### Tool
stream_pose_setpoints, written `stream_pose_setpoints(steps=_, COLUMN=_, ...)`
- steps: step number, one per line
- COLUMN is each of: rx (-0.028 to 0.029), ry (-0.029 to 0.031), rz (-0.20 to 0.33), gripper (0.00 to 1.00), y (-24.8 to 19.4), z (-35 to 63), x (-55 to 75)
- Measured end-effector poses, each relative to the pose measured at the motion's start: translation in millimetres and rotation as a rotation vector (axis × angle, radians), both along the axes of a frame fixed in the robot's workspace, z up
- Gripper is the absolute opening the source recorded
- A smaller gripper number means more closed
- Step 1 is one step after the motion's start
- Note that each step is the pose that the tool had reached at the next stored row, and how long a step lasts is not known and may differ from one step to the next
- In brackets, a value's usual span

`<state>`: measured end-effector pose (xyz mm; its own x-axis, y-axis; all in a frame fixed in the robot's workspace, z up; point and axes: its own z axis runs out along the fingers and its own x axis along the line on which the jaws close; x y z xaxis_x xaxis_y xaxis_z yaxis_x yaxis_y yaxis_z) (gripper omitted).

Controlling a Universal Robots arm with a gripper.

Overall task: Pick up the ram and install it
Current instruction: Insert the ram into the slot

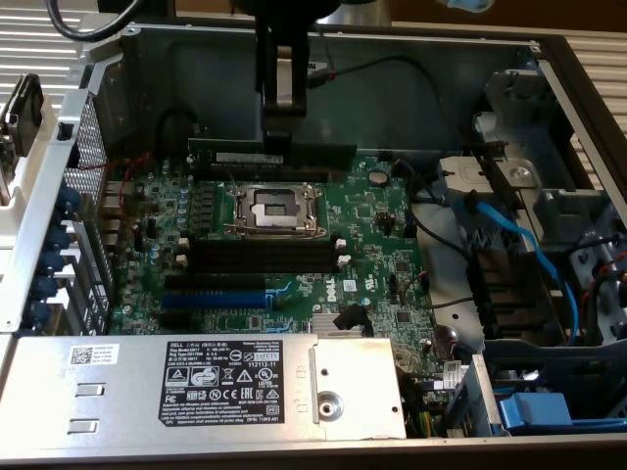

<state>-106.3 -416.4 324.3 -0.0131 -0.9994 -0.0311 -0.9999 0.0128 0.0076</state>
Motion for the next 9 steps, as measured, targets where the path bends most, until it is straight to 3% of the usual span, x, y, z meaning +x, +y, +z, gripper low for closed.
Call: stream_pose_setpoints(steps=9, rx=-0.0001, ry=0.0000, rz=-0.021, gripper=0.12, y=-0.2, z=-9.4, x=0.1)
